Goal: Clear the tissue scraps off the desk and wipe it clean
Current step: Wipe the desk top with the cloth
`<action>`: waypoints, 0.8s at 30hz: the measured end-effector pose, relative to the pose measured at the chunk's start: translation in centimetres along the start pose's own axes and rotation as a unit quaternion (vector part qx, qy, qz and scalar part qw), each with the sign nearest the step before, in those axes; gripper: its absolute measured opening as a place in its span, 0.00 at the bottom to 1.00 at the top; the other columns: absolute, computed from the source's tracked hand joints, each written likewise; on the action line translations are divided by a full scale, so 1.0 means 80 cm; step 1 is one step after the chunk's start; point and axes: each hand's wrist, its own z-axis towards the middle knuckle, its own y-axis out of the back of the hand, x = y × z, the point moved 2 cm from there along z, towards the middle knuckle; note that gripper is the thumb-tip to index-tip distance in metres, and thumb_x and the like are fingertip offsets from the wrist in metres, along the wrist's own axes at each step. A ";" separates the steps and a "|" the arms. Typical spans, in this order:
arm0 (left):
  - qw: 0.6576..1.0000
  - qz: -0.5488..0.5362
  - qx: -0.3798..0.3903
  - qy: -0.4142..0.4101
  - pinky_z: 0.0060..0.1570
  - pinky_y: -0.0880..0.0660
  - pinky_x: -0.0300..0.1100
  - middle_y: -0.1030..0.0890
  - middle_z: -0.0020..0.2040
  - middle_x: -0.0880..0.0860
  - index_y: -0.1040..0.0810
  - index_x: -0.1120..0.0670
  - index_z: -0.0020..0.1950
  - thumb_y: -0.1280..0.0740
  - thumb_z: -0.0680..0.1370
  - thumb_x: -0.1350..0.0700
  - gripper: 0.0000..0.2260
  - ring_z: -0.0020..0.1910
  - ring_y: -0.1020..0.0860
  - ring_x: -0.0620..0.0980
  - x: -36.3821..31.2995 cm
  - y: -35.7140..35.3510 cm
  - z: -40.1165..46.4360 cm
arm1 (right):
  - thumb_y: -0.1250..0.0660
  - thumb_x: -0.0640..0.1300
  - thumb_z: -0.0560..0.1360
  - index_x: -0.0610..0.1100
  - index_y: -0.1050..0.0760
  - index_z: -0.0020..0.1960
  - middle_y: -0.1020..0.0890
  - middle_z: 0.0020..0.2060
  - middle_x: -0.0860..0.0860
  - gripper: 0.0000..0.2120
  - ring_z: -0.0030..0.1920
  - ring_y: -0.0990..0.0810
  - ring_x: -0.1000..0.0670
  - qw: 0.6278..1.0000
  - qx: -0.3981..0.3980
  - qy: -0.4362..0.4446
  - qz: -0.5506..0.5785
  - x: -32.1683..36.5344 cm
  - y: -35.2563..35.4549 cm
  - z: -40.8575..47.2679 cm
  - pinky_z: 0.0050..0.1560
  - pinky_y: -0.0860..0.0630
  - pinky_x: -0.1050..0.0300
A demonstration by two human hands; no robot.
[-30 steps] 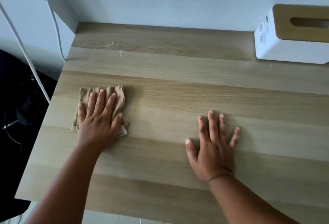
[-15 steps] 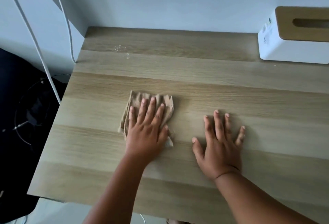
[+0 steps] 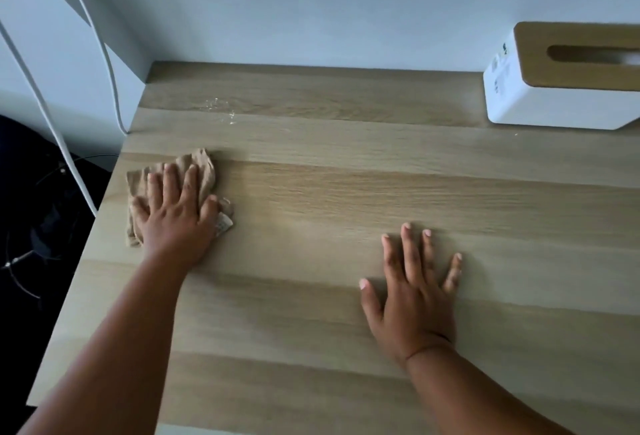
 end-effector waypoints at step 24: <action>0.996 0.017 -0.012 -0.091 0.80 0.53 0.60 0.50 0.85 0.51 0.51 0.42 0.84 0.54 0.75 0.21 0.42 0.84 0.53 0.53 0.012 0.022 0.075 | 0.43 0.66 0.76 0.48 0.38 0.81 0.47 0.84 0.44 0.39 0.83 0.50 0.37 1.000 0.015 -0.002 -0.005 0.001 0.002 0.000 0.75 0.51 0.23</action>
